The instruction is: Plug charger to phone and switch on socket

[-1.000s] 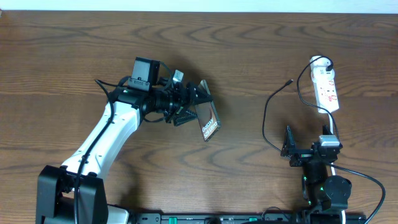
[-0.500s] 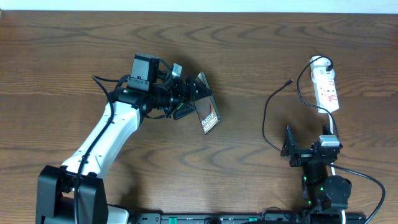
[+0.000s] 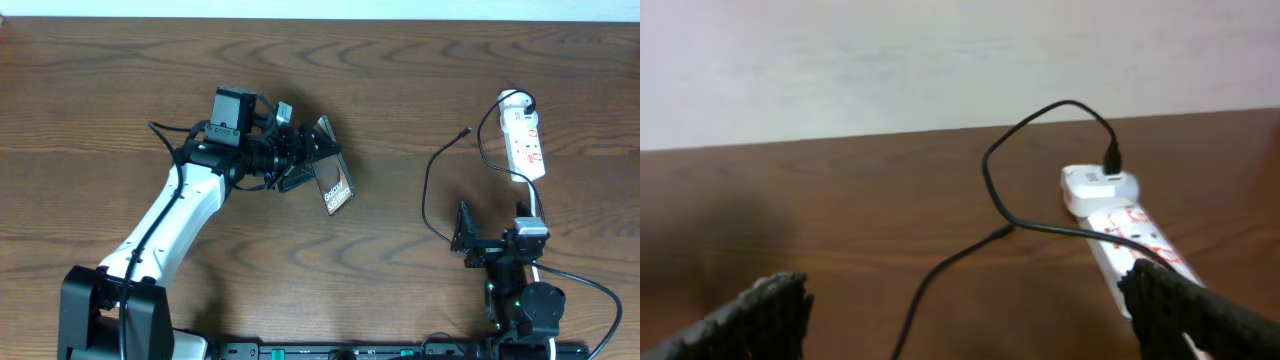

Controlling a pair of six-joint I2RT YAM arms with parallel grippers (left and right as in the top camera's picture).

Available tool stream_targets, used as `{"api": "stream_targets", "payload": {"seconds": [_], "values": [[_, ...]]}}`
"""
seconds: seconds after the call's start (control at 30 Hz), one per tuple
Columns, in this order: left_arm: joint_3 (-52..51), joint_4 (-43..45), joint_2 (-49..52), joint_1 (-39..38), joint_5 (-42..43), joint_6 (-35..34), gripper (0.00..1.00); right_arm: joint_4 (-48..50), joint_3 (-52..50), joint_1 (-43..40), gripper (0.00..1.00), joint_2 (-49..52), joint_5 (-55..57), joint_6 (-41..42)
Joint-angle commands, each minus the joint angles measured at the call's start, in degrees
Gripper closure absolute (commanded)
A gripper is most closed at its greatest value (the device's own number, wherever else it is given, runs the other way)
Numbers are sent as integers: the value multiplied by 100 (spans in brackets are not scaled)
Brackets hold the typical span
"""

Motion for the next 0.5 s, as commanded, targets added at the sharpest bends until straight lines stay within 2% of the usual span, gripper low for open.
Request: {"api": "stream_targets", "payload": {"seconds": [0.0,0.1,0.2,0.47], "values": [[22,50,-190,31,90,74,40,-4,-13,35,1,-50,-245,1860],[22,50,-190,31,90,74,40,26,-15,39,1,-46,-603,3370],[22,50,-190,31,90,74,41,87,-13,37,1,-42,-1209,4140],[22,48,-190,31,92,72,40,179,-13,37,1,-42,-1545,4175]]}}
